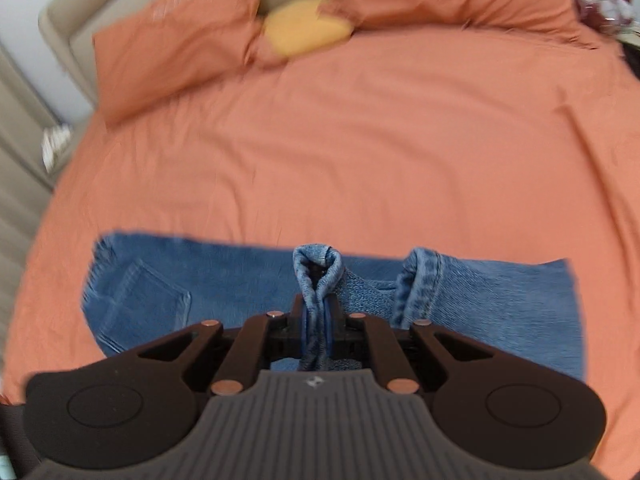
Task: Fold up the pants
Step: 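Carry the hem with the right gripper over onto the jeans seat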
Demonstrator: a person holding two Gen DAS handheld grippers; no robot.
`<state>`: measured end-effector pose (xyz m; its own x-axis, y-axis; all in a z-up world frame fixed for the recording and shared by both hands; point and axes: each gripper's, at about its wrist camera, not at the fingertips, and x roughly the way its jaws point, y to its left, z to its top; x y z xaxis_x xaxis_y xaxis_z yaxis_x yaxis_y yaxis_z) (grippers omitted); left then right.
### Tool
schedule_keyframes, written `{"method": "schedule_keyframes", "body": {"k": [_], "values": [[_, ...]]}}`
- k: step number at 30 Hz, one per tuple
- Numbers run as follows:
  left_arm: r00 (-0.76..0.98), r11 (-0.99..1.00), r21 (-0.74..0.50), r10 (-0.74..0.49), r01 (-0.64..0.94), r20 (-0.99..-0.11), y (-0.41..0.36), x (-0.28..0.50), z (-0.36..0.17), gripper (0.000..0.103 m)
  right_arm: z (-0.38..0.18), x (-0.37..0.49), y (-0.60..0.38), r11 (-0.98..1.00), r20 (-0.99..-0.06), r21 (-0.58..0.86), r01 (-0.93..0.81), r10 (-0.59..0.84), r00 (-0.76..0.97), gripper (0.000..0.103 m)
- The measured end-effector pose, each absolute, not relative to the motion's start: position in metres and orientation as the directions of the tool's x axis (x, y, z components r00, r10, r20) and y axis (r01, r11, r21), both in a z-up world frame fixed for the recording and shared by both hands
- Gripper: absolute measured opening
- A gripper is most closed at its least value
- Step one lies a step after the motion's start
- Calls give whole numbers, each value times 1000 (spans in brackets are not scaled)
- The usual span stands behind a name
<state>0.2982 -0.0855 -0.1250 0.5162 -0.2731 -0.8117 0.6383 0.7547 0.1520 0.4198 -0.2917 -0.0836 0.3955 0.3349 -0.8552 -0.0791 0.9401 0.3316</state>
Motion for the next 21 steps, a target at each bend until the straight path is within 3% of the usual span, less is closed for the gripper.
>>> {"method": "schedule_keyframes", "body": {"k": [4,6,10,17,21], "values": [[489,785,89,-288,613,-823,-63,309,-133,21,-127,428,-253,954,-898,280,-111,301,321,5],[484,795,75,-288,602,-826,-53,310,-136,21,-140,429,-242,950,-904,286,-126,311,293,19],[485,813,48,-297,580,-822,-41,310,-139,21,-133,419,-232,952,-909,230,-202,284,304,29],[485,841,11,-301,542,-821,-41,308,-153,23,-151,400,-254,981,-956,-7,-193,50,288,42],[480,836,9,-305,548,-822,-41,302,-155,24,-180,391,-268,990,-969,47,-134,78,234,50]]}}
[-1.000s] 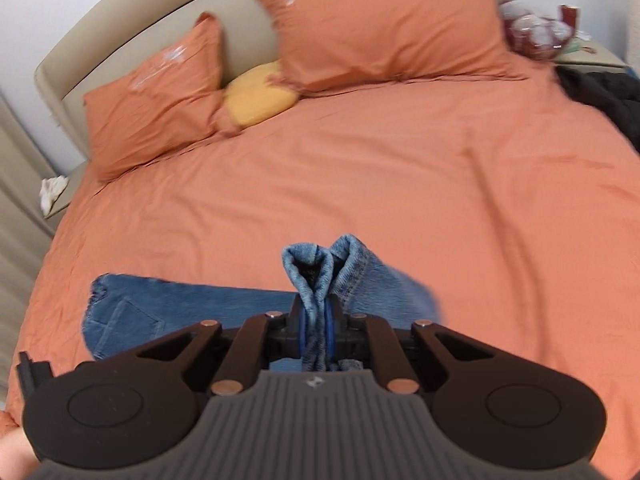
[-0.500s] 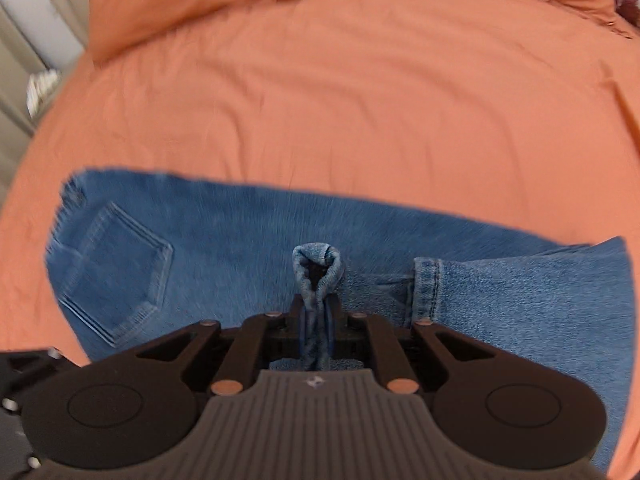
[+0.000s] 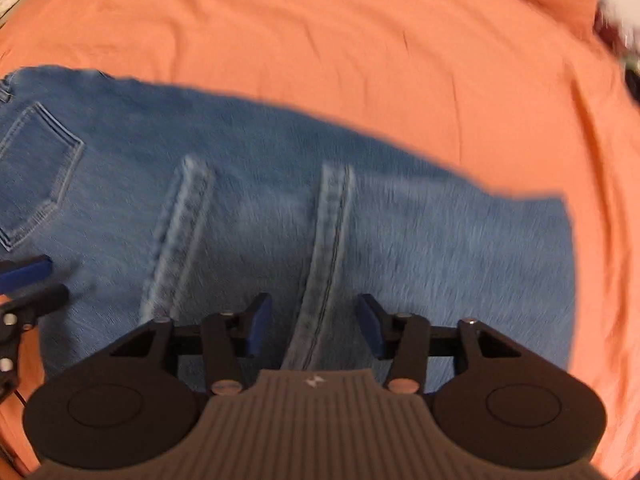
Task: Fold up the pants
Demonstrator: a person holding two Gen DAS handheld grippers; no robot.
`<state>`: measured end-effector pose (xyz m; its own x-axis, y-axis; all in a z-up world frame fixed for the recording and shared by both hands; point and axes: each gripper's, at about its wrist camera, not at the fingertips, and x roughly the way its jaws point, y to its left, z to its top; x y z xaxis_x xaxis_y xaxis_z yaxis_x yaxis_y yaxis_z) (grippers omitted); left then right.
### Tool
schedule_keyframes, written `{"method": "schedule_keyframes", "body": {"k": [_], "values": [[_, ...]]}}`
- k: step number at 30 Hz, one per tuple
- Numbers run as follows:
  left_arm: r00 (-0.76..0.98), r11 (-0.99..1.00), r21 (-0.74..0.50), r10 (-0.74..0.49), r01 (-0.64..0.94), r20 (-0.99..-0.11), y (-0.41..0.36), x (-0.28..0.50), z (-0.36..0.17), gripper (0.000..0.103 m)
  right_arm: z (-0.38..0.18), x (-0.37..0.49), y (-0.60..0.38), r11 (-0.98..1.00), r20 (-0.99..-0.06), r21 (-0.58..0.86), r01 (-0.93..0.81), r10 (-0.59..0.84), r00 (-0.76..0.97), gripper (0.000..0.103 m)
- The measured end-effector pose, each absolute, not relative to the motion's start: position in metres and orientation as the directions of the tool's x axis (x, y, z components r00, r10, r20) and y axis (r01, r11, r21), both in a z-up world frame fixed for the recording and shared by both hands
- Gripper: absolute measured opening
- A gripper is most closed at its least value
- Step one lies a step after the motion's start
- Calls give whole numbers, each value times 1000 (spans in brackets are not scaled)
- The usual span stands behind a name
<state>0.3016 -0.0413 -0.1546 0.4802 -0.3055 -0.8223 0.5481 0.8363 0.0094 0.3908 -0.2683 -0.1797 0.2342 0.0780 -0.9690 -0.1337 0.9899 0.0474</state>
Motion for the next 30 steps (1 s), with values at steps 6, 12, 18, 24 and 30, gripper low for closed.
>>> {"method": "schedule_keyframes", "body": {"k": [6,12,18,24,30], "values": [[487,852,3,-296,524,-822,-32,291,-146,24,-190,382,-281,988,-962,68,-138,102,254,22],[489,867,-43,-320,496,-812,-29,282,-140,24,-156,362,-302,963,-923,245,-113,268,277,0],[498,871,-51,-326,489,-803,-30,277,-139,24,-100,349,-312,915,-831,382,-131,402,384,0],[497,883,-80,-332,462,-802,-26,277,-137,24,-106,365,-274,887,-820,430,-168,462,337,0],[474,889,-91,-322,448,-820,-23,284,-145,24,-159,374,-262,891,-849,439,-114,453,271,0]]}}
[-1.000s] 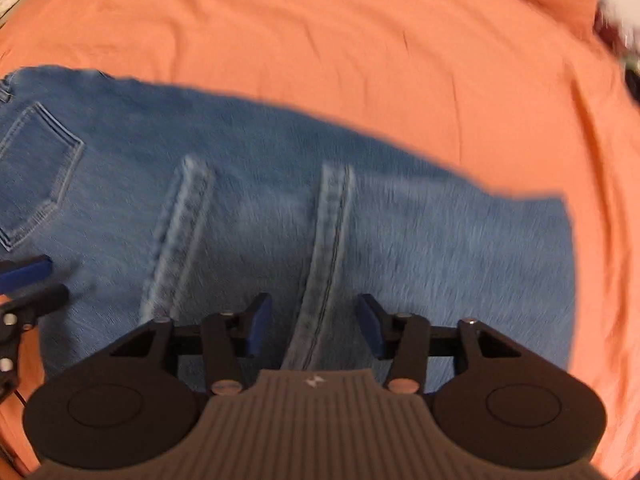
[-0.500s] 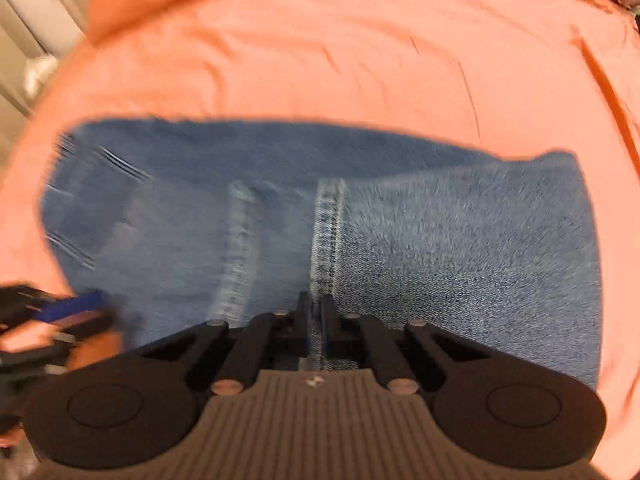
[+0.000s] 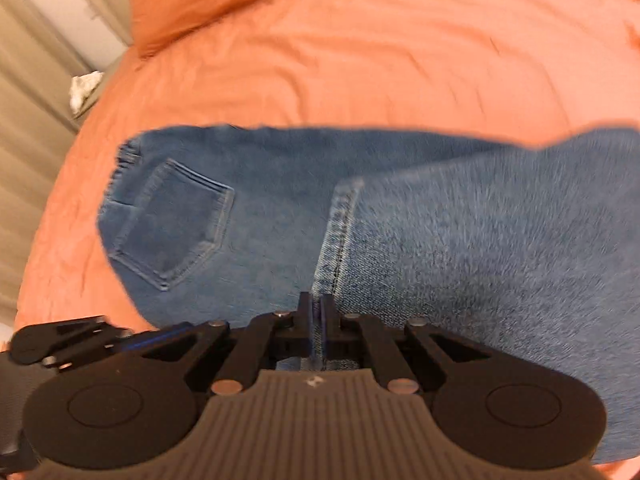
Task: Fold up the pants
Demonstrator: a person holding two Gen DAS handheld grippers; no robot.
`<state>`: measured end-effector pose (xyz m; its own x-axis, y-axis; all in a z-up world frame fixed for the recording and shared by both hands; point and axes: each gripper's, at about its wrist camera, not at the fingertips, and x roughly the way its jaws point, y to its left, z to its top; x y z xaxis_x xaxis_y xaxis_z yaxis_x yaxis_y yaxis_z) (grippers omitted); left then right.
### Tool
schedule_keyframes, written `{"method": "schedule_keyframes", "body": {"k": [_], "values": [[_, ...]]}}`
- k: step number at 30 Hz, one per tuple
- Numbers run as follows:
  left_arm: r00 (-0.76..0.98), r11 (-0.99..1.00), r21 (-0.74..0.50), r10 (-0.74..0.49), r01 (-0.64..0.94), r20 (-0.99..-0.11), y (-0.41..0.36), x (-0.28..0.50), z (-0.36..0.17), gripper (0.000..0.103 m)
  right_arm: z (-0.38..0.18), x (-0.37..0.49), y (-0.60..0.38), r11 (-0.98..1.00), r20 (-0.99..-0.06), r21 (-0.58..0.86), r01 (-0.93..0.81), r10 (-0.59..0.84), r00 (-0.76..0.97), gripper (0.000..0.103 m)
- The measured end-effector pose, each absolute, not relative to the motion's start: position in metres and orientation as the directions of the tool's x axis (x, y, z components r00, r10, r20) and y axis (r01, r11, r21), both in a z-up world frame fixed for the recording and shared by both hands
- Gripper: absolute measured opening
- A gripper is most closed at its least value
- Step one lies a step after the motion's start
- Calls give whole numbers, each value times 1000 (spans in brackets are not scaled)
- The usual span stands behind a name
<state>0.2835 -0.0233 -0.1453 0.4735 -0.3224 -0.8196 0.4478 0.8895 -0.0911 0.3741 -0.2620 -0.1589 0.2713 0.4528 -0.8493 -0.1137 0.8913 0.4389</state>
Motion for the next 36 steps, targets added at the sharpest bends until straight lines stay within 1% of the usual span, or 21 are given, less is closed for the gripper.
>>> {"method": "schedule_keyframes", "body": {"k": [3,7,9,10,11,12,13,14,16,18,24,27,30,34,36], "values": [[461,888,-103,-328,448,-825,-26,289,-149,24,-190,372,-256,890,-856,448,-88,455,245,0],[445,884,-123,-342,450,-828,-33,297,-149,24,-194,371,-253,894,-859,438,-96,447,250,1],[441,885,-136,-350,446,-826,-36,300,-147,24,-187,370,-253,894,-854,432,-115,447,268,9],[441,883,-144,-357,446,-824,-38,300,-145,24,-181,367,-253,902,-852,410,-132,431,296,11],[441,882,-153,-365,446,-820,-39,300,-143,25,-173,364,-255,907,-847,391,-154,421,324,17],[444,881,-163,-374,444,-814,-40,299,-141,31,-167,359,-260,909,-838,379,-174,417,353,23],[447,881,-175,-383,440,-808,-42,299,-139,37,-159,354,-266,912,-826,367,-183,410,387,25],[452,881,-188,-393,433,-801,-43,298,-138,40,-152,350,-274,916,-814,353,-188,400,420,26],[457,883,-223,-412,412,-788,-46,297,-139,51,-140,338,-294,925,-788,333,-184,380,484,27],[451,888,-254,-420,384,-788,-51,301,-144,54,-133,324,-319,934,-774,318,-164,355,524,28],[424,892,-349,-446,287,-789,-66,324,-166,55,-143,291,-381,967,-801,231,-108,252,543,28],[390,876,-400,-479,268,-786,-77,333,-172,55,-147,282,-402,966,-794,249,-70,245,557,28],[347,901,-367,-430,233,-833,-92,343,-182,55,-151,273,-412,963,-773,267,-49,244,585,30],[316,903,-360,-421,233,-850,-107,349,-194,56,-148,263,-427,970,-734,243,-26,201,648,30],[328,911,-344,-404,226,-854,-114,353,-198,56,-146,260,-440,975,-731,222,2,165,662,31]]}}
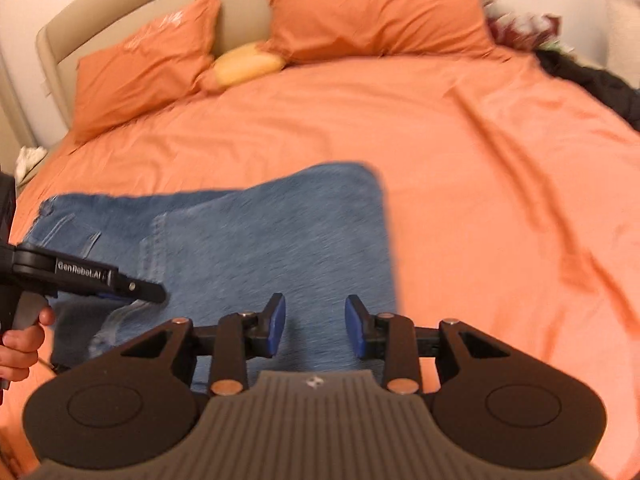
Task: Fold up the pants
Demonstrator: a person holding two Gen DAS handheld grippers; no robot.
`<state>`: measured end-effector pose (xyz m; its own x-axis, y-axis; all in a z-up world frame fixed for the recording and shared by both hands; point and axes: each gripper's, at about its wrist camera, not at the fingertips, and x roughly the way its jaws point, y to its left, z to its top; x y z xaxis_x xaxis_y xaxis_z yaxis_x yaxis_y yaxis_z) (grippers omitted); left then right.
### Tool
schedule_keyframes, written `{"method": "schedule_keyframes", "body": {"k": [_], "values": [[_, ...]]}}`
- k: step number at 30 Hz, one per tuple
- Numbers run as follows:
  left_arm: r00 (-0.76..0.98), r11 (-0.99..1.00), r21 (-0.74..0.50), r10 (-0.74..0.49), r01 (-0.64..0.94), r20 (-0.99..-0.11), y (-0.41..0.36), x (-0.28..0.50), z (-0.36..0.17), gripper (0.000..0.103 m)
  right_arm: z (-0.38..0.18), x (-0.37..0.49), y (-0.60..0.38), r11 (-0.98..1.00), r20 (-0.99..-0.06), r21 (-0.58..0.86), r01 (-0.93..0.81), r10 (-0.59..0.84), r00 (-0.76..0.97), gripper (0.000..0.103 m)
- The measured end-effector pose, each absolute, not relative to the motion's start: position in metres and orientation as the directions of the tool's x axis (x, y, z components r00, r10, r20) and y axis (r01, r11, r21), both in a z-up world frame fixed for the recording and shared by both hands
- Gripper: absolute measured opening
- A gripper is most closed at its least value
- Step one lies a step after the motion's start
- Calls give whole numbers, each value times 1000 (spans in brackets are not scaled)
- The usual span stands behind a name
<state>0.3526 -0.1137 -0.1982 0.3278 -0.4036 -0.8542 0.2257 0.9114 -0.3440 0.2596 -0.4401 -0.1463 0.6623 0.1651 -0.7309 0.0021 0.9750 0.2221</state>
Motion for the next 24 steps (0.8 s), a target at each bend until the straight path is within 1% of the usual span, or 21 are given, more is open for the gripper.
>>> {"method": "schedule_keyframes", "body": {"k": [1,2,3,4,6,8,10,12,16,18,19,22,24], "values": [[332,915,-338,-397,221,-856,-117,353,-200,45,-147,260,-448,976,-733,219,19,151,663,31],[343,918,-327,-388,224,-856,-121,353,-199,36,-149,261,-455,975,-738,219,39,139,660,31],[376,936,-279,-344,217,-861,-125,350,-197,13,-150,261,-463,974,-746,220,55,132,653,32],[400,942,-257,-324,214,-857,-126,346,-193,10,-151,261,-469,973,-753,220,67,126,646,32],[440,937,-277,-344,211,-829,-122,339,-182,7,-152,260,-477,976,-762,208,66,119,637,31],[472,934,-264,-351,242,-809,-119,330,-165,6,-152,260,-479,981,-764,189,48,116,635,32],[492,937,-228,-334,265,-804,-118,322,-149,6,-153,261,-478,981,-761,195,17,141,633,31],[494,936,-217,-332,277,-804,-113,318,-140,6,-153,265,-472,978,-758,207,-14,170,629,31],[456,949,-179,-284,260,-844,-115,327,-157,6,-154,283,-447,975,-749,204,-90,215,627,30],[422,956,-172,-262,239,-868,-120,335,-175,6,-156,297,-435,974,-747,183,-135,227,625,23],[409,958,-178,-259,226,-875,-121,338,-184,6,-157,305,-430,978,-752,154,-142,209,625,21],[398,958,-189,-264,216,-878,-120,340,-196,6,-172,326,-416,980,-796,99,-175,184,577,15],[393,953,-191,-273,235,-878,-120,341,-196,7,-187,337,-410,979,-835,81,-185,168,525,13]]}}
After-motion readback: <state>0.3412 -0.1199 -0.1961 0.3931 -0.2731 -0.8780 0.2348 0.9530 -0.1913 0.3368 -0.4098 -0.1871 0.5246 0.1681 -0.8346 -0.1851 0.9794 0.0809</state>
